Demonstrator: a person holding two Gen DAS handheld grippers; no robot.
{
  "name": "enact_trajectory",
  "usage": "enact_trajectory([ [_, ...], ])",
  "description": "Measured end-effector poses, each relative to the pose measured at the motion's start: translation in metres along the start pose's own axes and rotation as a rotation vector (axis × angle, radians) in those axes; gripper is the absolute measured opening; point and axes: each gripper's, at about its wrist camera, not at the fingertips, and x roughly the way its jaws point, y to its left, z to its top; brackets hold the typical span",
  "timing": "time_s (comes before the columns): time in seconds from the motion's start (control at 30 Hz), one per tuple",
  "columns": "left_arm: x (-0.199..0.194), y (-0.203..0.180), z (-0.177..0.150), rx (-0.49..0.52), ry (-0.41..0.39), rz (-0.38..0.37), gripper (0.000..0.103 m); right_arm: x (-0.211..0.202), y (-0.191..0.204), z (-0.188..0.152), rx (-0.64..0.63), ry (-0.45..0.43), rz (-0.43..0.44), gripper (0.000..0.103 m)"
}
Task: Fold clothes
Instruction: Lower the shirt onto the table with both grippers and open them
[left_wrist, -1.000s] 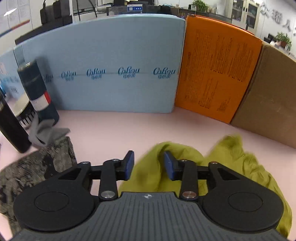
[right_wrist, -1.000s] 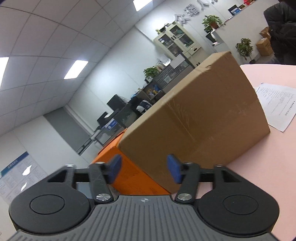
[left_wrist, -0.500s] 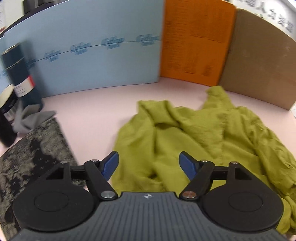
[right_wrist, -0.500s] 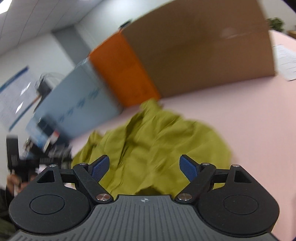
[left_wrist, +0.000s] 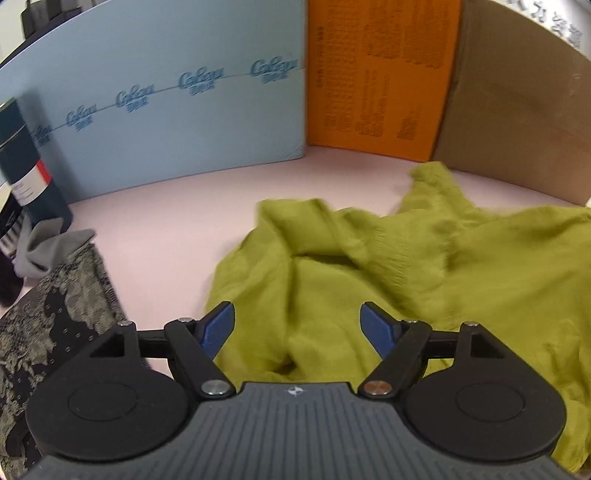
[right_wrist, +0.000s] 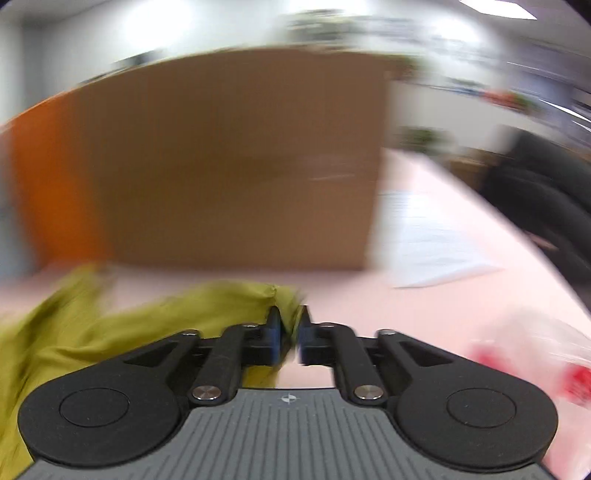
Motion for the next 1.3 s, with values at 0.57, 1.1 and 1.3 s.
enact_trajectory([
  [0.57, 0.016, 0.027, -0.032, 0.012, 0.043, 0.031, 0.073, 0.001, 0.225, -0.076, -0.304, 0.443, 1.041, 0.076],
  [1.1, 0.036, 0.073, 0.023, -0.297, -0.016, 0.269, 0.024, 0.02, 0.299, 0.002, -0.364, -0.023, 0.841, 0.077],
  [1.3, 0.003, 0.093, 0.009, -0.362, -0.095, 0.239, 0.052, -0.01, 0.221, -0.021, -0.399, 0.021, 0.808, 0.081],
])
